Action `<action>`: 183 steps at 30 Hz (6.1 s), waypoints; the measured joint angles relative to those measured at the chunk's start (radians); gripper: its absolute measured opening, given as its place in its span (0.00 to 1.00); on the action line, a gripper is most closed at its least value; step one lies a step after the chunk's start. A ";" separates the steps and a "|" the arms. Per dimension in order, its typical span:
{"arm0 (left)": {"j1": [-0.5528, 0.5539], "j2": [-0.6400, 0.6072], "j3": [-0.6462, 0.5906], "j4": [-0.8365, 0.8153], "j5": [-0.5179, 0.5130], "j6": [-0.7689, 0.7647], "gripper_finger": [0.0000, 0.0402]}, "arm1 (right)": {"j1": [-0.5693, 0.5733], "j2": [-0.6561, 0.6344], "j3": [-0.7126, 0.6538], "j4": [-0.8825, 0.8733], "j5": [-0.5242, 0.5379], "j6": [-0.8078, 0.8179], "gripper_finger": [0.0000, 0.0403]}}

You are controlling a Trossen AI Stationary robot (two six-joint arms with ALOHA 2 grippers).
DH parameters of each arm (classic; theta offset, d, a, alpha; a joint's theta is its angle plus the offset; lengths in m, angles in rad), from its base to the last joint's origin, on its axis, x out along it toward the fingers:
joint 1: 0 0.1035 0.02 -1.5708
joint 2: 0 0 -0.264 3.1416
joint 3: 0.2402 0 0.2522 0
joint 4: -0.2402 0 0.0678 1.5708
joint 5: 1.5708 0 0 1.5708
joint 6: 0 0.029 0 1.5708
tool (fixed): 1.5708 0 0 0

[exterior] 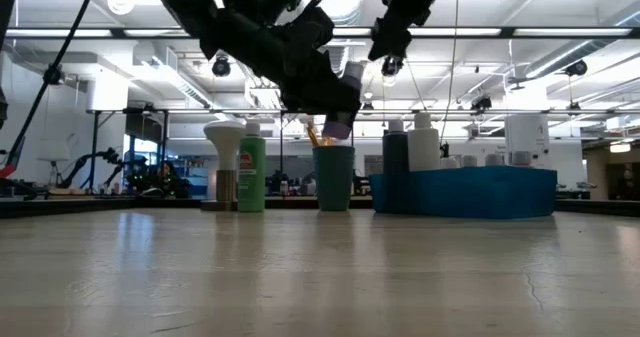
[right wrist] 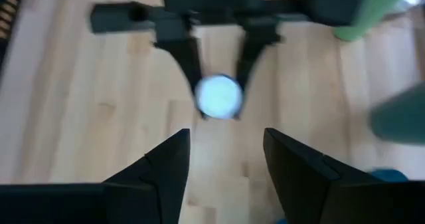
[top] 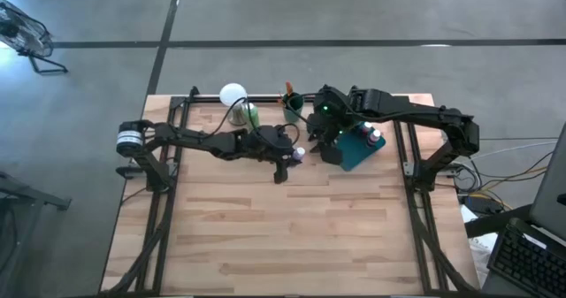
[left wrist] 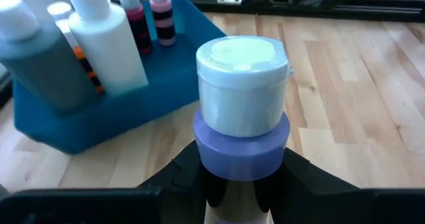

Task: Pick & Place Paint Supplies
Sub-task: Put the purple paint bottle into the blue bin

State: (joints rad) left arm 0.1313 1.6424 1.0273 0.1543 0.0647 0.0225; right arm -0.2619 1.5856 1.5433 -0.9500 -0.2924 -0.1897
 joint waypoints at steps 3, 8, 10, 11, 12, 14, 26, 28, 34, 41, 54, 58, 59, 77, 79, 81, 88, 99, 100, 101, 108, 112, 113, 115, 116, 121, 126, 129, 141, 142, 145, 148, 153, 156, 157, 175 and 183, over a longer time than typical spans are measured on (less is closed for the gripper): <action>0.000 0.000 0.016 0.001 -0.001 0.011 0.28 | 0.003 0.002 0.000 0.016 -0.015 0.000 0.49; 0.000 0.000 0.042 0.002 -0.001 0.033 0.28 | 0.003 0.002 -0.001 0.039 -0.015 0.012 0.50; 0.000 0.000 0.052 0.001 -0.003 0.037 0.28 | 0.003 0.002 -0.001 0.042 -0.015 0.013 0.49; 0.000 0.000 0.056 0.002 -0.002 0.040 0.28 | 0.003 0.002 -0.001 0.042 -0.015 0.014 0.49; 0.000 0.000 0.060 0.002 -0.002 0.043 0.28 | 0.003 0.002 -0.001 0.042 -0.015 0.014 0.48; 0.000 0.000 0.066 0.003 -0.002 0.050 0.28 | 0.003 0.002 -0.003 0.043 -0.015 0.014 0.47; 0.002 0.005 0.104 0.001 -0.002 0.079 0.28 | 0.018 0.002 -0.007 0.051 -0.014 0.018 0.51; 0.002 0.005 0.107 -0.002 -0.002 0.079 0.28 | 0.018 0.003 -0.007 0.052 -0.013 0.022 0.51; 0.002 0.005 0.108 -0.002 -0.002 0.077 0.28 | 0.020 0.003 -0.006 0.080 -0.011 0.022 0.47; 0.002 0.005 0.108 -0.001 -0.002 0.075 0.28 | 0.023 0.010 -0.008 0.088 -0.012 0.018 0.41; 0.003 0.008 0.105 -0.060 -0.002 0.055 0.28 | 0.029 0.082 0.035 0.038 -0.011 -0.002 0.34; 0.002 0.008 0.105 -0.058 0.000 0.052 0.28 | 0.029 0.082 0.041 0.022 -0.008 -0.001 0.33; 0.002 0.008 0.106 -0.058 0.001 0.049 0.28 | 0.029 0.082 0.042 0.018 -0.009 -0.001 0.33; 0.002 0.003 0.107 -0.060 -0.003 0.056 0.28 | 0.028 0.087 0.039 -0.029 -0.009 0.003 0.33; 0.002 0.003 0.107 -0.061 -0.003 0.055 0.28 | 0.028 0.087 0.039 -0.029 -0.009 0.006 0.32; 0.002 0.003 0.107 -0.063 -0.003 0.053 0.28 | 0.028 0.087 0.039 -0.029 -0.009 0.006 0.32; 0.002 0.003 0.107 -0.077 -0.003 0.036 0.28 | 0.029 0.087 0.039 -0.010 -0.003 0.018 0.39; 0.003 0.004 0.107 -0.085 -0.002 0.035 0.29 | 0.030 0.087 0.042 0.009 0.007 0.030 0.38; 0.003 0.004 0.107 -0.085 -0.002 0.033 0.29 | 0.030 0.087 0.042 0.010 0.007 0.031 0.36; 0.003 0.004 0.107 -0.085 -0.002 0.032 0.29 | 0.030 0.087 0.042 0.011 0.007 0.031 0.35; 0.003 0.005 0.106 -0.085 -0.003 0.030 0.29 | 0.031 0.085 0.042 0.014 0.008 0.032 0.32; 0.003 0.005 0.106 -0.085 -0.003 0.037 0.29 | 0.031 0.086 0.042 0.020 0.006 0.041 0.37; 0.003 0.005 0.106 -0.084 -0.002 0.038 0.29 | 0.031 0.085 0.042 0.027 0.004 0.042 0.38; 0.002 0.005 0.106 -0.083 -0.001 0.039 0.29 | 0.031 0.085 0.043 0.032 0.003 0.044 0.41; 0.002 0.005 0.106 -0.083 0.001 0.039 0.29 | 0.031 0.085 0.043 0.030 0.003 0.044 0.42; 0.002 0.005 0.106 -0.083 0.000 0.038 0.29 | 0.031 0.086 0.043 0.029 0.004 0.043 0.43; 0.002 0.005 0.106 -0.077 0.000 0.036 0.29 | 0.031 0.086 0.043 0.035 0.004 0.041 0.39; 0.003 0.005 0.106 -0.078 -0.003 0.037 0.29 | 0.031 0.086 0.043 0.048 0.004 0.041 0.36; 0.002 0.006 0.106 -0.080 -0.002 0.039 0.29 | 0.031 0.087 0.043 0.036 0.004 0.037 0.37; 0.002 0.006 0.106 -0.082 0.000 0.040 0.29 | 0.031 0.087 0.043 0.028 0.004 0.037 0.39; 0.002 0.006 0.106 -0.082 0.000 0.040 0.29 | 0.031 0.088 0.043 0.030 0.004 0.037 0.43; 0.002 0.006 0.106 -0.082 0.000 0.040 0.29 | 0.031 0.088 0.043 0.032 0.004 0.037 0.43; 0.003 0.006 0.106 -0.082 -0.002 0.039 0.29 | 0.031 0.088 0.043 0.034 0.004 0.040 0.36; 0.003 0.006 0.106 -0.082 -0.002 0.033 0.29 | 0.031 0.088 0.043 0.034 0.008 0.040 0.30; 0.003 0.006 0.106 -0.083 -0.003 0.032 0.29 | 0.031 0.088 0.043 0.034 0.008 0.040 0.29; 0.002 0.006 0.106 -0.082 -0.003 0.036 0.36 | 0.031 0.088 0.043 0.028 0.007 0.048 0.28; -0.001 0.004 0.106 -0.086 -0.041 0.028 0.60 | 0.030 0.083 0.048 -0.038 0.010 0.061 0.28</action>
State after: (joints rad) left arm 0.1307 1.6466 1.1332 0.0685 0.0240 0.0509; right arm -0.2317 1.6685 1.5916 -0.9883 -0.2828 -0.1287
